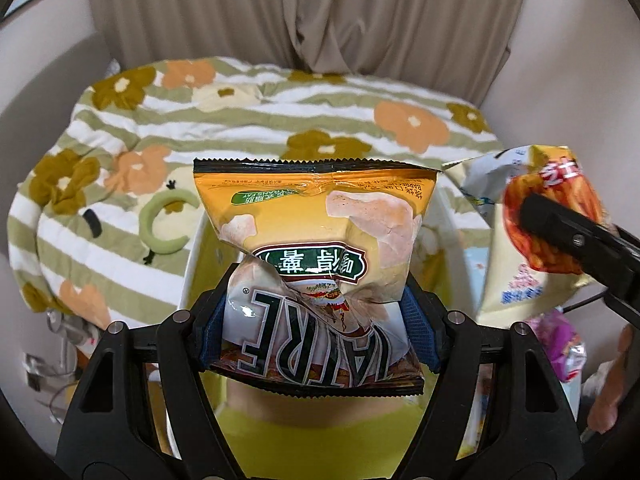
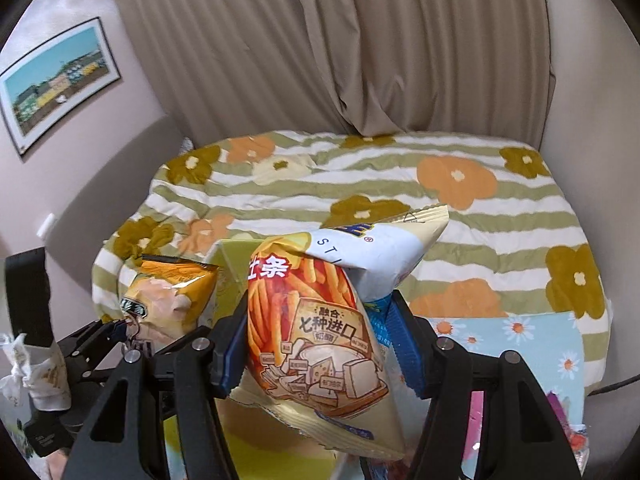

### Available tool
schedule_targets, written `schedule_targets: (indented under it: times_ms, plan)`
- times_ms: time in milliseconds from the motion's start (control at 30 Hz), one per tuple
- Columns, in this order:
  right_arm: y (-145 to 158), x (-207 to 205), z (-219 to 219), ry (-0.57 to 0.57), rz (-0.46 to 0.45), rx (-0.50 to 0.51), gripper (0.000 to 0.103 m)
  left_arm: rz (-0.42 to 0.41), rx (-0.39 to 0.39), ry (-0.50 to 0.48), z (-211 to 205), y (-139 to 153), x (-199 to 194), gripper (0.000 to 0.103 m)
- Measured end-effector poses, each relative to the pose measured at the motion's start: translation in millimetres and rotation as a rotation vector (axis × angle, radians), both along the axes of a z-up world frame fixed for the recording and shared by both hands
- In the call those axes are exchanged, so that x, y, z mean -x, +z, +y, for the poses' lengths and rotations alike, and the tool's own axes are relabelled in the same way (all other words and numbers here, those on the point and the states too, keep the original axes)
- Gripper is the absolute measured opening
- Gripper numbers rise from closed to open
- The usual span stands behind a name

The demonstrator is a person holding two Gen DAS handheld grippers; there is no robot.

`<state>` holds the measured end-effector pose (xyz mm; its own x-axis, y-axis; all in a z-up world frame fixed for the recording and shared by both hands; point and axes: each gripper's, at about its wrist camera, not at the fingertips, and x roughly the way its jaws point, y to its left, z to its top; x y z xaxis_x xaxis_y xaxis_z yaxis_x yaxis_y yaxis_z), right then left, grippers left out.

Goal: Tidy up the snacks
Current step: 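Carry both bags over the box and open both tools to drop them inside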

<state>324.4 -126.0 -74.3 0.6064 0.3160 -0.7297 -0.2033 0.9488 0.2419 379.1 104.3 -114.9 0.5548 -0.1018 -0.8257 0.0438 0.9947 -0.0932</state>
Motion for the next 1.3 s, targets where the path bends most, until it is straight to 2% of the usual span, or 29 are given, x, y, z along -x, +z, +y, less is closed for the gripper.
schedule_targets:
  times_ms: [100,200,267,300,500,767,867,967,1067,1133,1200,1300]
  plan:
    - [-13.2,-15.8,8.1,-0.014,0.029,0.013,0.058,0.032,-0.005,-0.008,9.7,-19.4,-22.5,0.071]
    - [-20.3,-24.0,15.1,-0.02,0.045,0.028,0.058,0.047,-0.037,-0.019,12.1,-33.5,-34.4,0.08]
    - [-24.3,-28.2,19.1,-0.027,0.054,0.04,0.058,0.049,-0.052,-0.011,16.4,-40.8,-37.1,0.101]
    - [-26.3,-29.6,18.9,-0.031,0.06,0.041,0.058,0.053,-0.058,-0.006,19.6,-44.4,-38.7,0.102]
    - [-33.2,-32.4,24.5,-0.033,0.077,0.054,0.058,0.081,-0.054,-0.011,32.2,-53.6,-26.3,0.102]
    - [-44.5,-46.5,43.9,0.037,0.11,0.058,0.058,0.082,-0.041,0.0,43.6,-52.8,-4.5,0.102]
    - [-56.5,-61.3,58.2,0.065,0.141,0.071,0.059,0.079,-0.042,0.0,45.7,-53.2,-1.8,0.102]
    - [-71.8,-73.5,65.3,0.08,0.181,0.027,0.06,0.082,-0.049,-0.002,48.0,-55.0,-1.1,0.102]
    - [-85.4,-83.4,72.0,0.079,0.202,0.026,0.06,0.085,-0.055,-0.006,49.5,-56.6,-1.8,0.102]
    - [-92.6,-88.0,73.5,0.057,0.194,0.027,0.069,0.086,-0.057,-0.007,48.8,-57.4,-3.0,0.102]
    - [-95.3,-89.5,74.2,0.056,0.179,0.033,0.102,0.088,-0.055,-0.008,48.1,-57.7,-3.5,0.102]
    - [-93.8,-85.9,71.2,0.059,0.149,0.051,0.103,0.085,-0.054,-0.013,46.8,-58.8,-3.8,0.102]
